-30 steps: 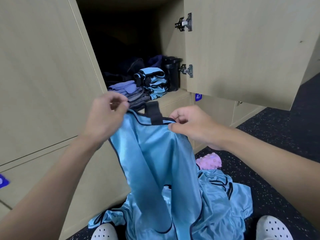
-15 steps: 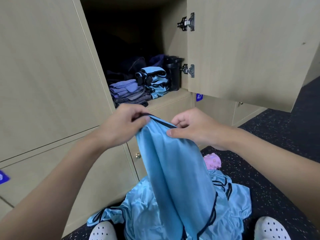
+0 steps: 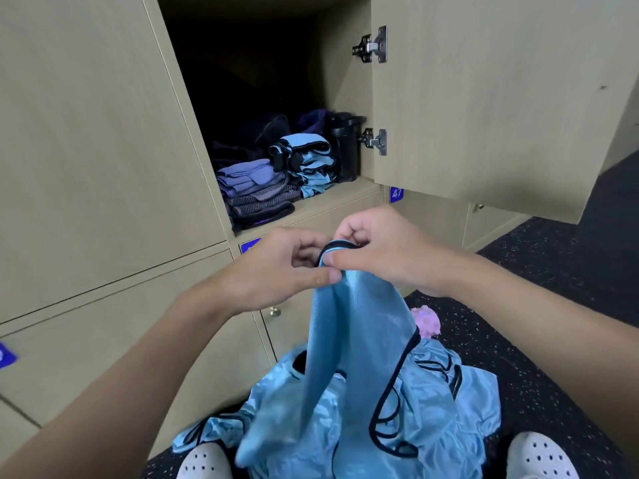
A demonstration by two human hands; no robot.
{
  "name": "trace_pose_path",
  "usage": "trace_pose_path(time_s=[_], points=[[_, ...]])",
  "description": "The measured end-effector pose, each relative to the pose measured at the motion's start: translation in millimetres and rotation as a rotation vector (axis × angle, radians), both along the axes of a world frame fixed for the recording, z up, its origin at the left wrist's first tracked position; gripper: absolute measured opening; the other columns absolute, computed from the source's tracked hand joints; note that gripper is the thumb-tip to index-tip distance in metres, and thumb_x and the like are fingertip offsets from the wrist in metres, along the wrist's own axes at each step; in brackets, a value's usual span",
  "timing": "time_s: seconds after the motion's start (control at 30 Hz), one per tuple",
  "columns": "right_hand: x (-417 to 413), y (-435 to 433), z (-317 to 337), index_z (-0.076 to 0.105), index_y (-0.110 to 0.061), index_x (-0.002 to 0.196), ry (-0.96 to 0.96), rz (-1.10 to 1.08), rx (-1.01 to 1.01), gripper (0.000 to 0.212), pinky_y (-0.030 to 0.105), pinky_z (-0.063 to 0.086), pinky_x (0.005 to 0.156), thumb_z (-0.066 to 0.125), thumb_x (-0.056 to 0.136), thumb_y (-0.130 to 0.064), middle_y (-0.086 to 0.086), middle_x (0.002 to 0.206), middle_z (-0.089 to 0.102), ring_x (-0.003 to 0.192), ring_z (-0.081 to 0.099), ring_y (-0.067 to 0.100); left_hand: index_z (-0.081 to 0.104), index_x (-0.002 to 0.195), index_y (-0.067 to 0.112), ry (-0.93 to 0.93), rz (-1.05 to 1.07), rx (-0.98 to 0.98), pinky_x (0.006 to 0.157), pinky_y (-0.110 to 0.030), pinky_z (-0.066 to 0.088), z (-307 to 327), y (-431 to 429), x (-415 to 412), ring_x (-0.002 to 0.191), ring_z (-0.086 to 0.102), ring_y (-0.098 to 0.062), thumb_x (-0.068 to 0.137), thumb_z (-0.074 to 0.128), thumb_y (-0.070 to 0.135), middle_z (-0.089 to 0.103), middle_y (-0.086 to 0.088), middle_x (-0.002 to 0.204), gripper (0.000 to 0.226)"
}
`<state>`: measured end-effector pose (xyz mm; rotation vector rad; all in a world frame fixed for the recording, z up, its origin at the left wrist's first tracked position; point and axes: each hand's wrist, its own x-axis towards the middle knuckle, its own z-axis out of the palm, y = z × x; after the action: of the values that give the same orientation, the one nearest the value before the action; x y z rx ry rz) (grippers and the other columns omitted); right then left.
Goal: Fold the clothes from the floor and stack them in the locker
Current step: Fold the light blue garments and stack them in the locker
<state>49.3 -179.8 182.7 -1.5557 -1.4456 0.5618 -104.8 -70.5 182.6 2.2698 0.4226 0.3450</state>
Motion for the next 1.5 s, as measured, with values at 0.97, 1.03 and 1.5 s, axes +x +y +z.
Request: trace_pose_path(time_s=[0.97,1.03,1.5], points=[[28.0,-21.4,11.6,0.072,-0.013,0.093,0.007,-0.071,-0.131,0.008,0.022,0.057,0.075,0.074,0.086,-0.015,-0.002,0.088,0.077,0.080,0.072,0.011,0.060,0.086,0.013,-0.204,0.211,-0.050,0.078,-0.028,0.051,6.8,22.1,-17.7,0.071,0.059,-0.005,0.099,0.056,0.010,0.065,0.011,0.072,0.014],[31.6,-21.8,11.7,0.069,-0.017,0.097,0.006,-0.144,-0.069,0.013,0.026,0.055,0.085,0.074,0.086,-0.013,-0.003,0.097,0.075,0.091,0.071,0.012,0.060,0.091,0.010,-0.155,0.208,-0.031,0.075,-0.025,0.047,7.1,22.8,-21.3,0.071,0.058,-0.005,0.099,0.057,0.011,0.066,0.010,0.073,0.009],[2.8,-16.4,17.5,0.040,-0.036,0.129,0.054,-0.084,0.123,0.066,0.062,0.051,0.088,0.074,0.076,-0.015,0.033,0.102,0.063,0.092,0.063,0.047,0.063,0.114,0.011,-0.337,0.116,-0.203,0.093,-0.039,0.054,4.0,-15.1,6.5,0.089,0.068,-0.014,0.082,0.069,0.030,0.074,-0.007,0.095,0.038]])
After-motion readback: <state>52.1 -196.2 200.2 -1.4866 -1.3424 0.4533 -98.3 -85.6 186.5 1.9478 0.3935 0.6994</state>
